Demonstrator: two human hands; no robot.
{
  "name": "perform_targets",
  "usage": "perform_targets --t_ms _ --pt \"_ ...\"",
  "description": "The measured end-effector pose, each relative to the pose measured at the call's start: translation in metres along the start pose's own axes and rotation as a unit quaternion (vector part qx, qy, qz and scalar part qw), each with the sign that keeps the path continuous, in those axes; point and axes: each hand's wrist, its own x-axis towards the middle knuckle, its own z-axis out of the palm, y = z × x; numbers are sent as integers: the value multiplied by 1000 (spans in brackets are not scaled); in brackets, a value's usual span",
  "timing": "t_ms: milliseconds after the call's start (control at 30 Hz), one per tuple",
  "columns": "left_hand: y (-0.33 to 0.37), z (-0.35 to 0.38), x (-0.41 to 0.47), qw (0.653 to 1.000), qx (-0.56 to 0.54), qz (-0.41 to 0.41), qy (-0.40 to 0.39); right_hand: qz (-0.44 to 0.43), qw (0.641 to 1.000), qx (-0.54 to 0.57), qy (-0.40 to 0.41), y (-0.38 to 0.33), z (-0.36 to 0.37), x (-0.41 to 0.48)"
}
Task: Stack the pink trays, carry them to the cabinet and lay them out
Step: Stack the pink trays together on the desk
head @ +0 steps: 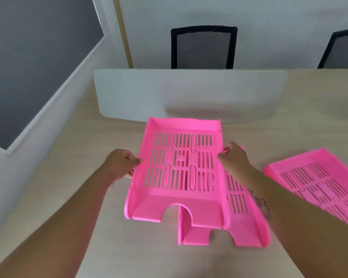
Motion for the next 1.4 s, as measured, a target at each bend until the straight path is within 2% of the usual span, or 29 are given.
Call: perform_targets --t_ms 133,400,733,933,1000,1167,1400 --pt "20 64 -23 1000 -5 -18 12 -7 999 -41 16 47 -41 12" --pt "30 132 -53 998 26 -54 33 -2 998 -54 -40 111 -66 24" --pt "25 148 -58 995 45 -73 51 -15 998 -30 -47 129 -64 11" --pt "-2 165 -84 990 -34 -125 -59 42 994 31 -96 152 -53 -31" --pt "-10 171 -89 983 -81 -146 -75 73 992 42 -99 158 -44 -41" --pt "-13 175 -91 978 -127 -155 -52 102 991 44 -74 157 -33 -39" --pt "-12 152 -70 978 -133 -159 -21 81 991 72 -75 127 -11 -24"
